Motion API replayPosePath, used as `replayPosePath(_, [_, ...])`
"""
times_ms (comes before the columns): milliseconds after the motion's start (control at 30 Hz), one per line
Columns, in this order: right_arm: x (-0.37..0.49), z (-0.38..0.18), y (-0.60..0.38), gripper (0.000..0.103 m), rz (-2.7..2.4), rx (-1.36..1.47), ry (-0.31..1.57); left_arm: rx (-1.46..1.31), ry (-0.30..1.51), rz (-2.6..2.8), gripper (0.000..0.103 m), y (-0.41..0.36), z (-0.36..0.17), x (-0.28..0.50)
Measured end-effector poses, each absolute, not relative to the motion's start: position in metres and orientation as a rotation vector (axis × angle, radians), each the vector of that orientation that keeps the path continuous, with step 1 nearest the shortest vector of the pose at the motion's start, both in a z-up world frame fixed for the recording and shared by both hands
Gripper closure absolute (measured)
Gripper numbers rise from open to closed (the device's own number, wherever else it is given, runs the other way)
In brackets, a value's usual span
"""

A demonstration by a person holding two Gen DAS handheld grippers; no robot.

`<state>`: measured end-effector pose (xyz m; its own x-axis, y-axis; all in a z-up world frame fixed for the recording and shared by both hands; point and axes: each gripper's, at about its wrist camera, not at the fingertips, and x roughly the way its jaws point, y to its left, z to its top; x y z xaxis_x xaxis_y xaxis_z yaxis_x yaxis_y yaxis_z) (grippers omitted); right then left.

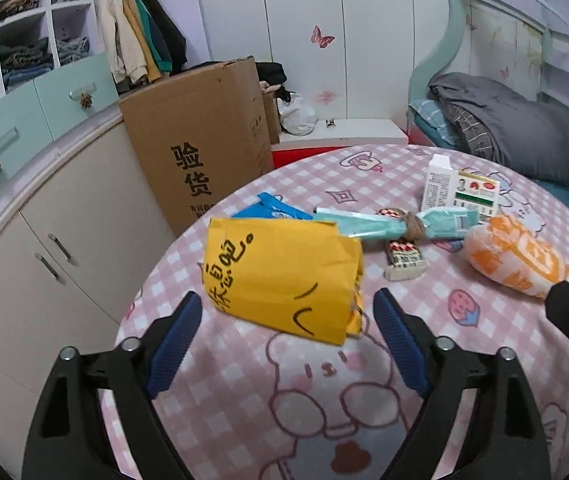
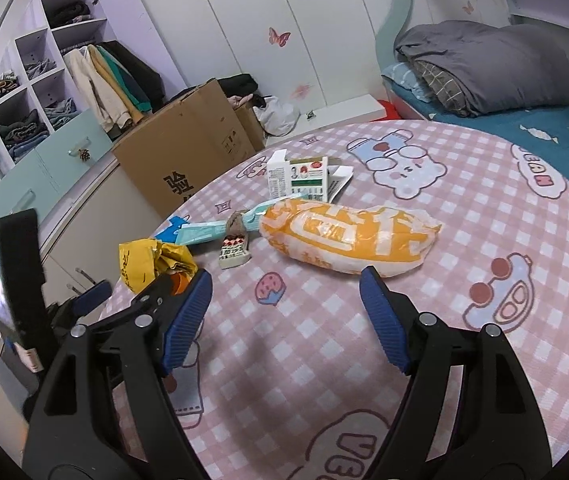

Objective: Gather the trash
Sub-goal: 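Grasp the yellow paper bag with the left tool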

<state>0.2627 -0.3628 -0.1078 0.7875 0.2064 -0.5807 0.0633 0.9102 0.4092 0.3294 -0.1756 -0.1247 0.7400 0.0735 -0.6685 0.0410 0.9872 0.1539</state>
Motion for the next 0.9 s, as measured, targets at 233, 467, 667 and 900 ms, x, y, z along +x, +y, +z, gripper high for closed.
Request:
replayPosePath(233, [0.265,-0.107,-0.354,0.028,0.087,0.410,0.672,0.173,0.778,-0.027,0.075,-0.174,-0.129,0.337])
replayPosePath(467, [0.265,-0.104,-0.352,0.028,0.080,0.403,0.674,0.128,0.783,-0.116,0.101,-0.158,-0.115,0.320])
replayPosePath(667, [0.260,-0.093,-0.345,0.028,0.088,0.390,0.663,0.015,0.783,-0.208,0.102,-0.130,-0.092,0.302])
replayPosePath(900, [0.261,-0.084,-0.324,0.028,0.128,0.371,0.678,-0.133,0.780,-0.278,0.103,-0.093,-0.072,0.289])
